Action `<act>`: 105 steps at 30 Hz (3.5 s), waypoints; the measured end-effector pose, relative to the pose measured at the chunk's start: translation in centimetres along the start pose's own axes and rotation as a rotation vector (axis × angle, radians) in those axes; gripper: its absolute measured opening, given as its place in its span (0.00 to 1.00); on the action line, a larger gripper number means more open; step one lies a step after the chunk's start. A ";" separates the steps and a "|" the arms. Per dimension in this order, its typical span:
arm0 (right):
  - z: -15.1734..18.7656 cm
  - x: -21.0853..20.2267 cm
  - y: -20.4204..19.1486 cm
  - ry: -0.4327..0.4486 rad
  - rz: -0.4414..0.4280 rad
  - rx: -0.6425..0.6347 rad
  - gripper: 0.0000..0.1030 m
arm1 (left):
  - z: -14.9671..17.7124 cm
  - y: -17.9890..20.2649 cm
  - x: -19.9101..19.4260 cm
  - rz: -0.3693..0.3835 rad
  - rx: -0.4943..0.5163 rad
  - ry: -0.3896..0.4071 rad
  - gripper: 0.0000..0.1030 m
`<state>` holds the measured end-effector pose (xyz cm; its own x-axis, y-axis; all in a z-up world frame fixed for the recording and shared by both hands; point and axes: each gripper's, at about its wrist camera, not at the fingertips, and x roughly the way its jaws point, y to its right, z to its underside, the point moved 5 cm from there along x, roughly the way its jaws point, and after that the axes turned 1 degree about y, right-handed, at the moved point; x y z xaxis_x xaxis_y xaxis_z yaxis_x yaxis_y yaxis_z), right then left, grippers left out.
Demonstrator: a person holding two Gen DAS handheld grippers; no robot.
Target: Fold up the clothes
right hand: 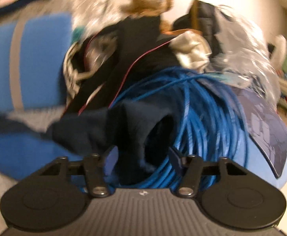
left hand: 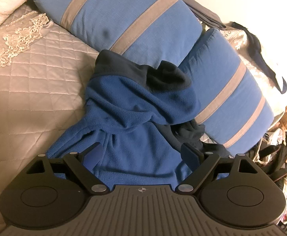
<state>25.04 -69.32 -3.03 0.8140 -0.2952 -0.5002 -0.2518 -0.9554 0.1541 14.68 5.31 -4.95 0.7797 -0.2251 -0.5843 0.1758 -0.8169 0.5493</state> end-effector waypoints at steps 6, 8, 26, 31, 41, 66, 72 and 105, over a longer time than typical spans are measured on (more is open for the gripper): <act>0.3 3.2 -0.4 -0.075 0.027 -0.058 0.44 | 0.0 0.1 0.1 -0.006 0.001 -0.003 0.84; -0.3 3.5 -0.3 -0.109 0.028 -0.051 0.11 | 0.0 0.1 0.1 -0.007 0.002 -0.003 0.84; -9.1 -4.5 1.1 -0.242 0.056 -0.138 0.07 | -0.2 -0.2 -0.3 0.006 -0.008 0.004 0.84; -5.8 -0.7 1.2 -0.278 0.079 -0.119 0.07 | -0.2 -0.2 -0.3 0.004 -0.011 0.006 0.84; -5.1 -3.5 2.9 -0.096 0.064 0.015 0.66 | -0.4 -0.3 -0.4 0.009 -0.010 0.004 0.84; 1.5 -2.0 2.6 -0.097 -0.032 0.073 0.38 | -0.6 -0.5 -0.6 0.009 -0.014 0.005 0.84; 1.8 -1.0 2.4 -0.100 -0.037 0.099 0.08 | -0.6 -0.5 -0.7 0.007 -0.013 0.005 0.85; -13.1 -16.7 -14.0 0.091 -0.254 0.072 1.00 | -5.3 6.4 -5.7 -0.019 0.315 0.121 0.84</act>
<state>21.80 -51.00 14.36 0.8985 -0.0484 -0.4362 -0.0679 -0.9973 -0.0291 14.52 4.22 5.06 0.8473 -0.1590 -0.5068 0.0114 -0.9485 0.3166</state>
